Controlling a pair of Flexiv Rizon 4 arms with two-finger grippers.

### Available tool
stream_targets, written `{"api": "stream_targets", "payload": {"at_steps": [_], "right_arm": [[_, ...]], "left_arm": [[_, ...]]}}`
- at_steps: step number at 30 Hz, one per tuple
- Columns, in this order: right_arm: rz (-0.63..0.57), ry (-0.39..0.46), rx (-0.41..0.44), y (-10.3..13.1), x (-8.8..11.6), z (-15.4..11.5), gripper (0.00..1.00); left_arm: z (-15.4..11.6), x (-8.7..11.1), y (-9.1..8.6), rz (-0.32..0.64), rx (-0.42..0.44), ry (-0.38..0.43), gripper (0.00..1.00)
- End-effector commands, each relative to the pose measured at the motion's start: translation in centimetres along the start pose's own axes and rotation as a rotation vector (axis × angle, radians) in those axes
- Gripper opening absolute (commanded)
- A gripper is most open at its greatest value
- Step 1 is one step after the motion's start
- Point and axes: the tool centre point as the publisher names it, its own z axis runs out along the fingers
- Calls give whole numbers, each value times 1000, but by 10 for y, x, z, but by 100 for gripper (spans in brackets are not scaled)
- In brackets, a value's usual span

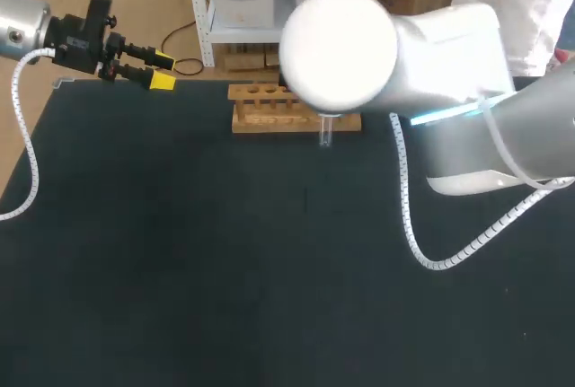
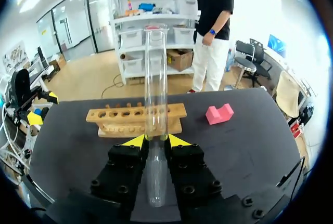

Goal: Grasp the test tube, adjust it, and insert it.

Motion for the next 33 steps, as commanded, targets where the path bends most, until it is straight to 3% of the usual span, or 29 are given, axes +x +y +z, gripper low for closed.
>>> {"api": "stream_targets", "payload": {"at_steps": [1, 16, 33], "right_arm": [[12, -129, 13, 0, -1, -1, 0], [55, -399, 101, -14, -24, 2, 0], [52, -597, 14, -8, -58, 11, 0]], "left_arm": [[0, 0, 1, 1, 2, 0, 100], [0, 0, 1, 1, 2, 0, 100], [0, 0, 1, 1, 2, 0, 100]]}}
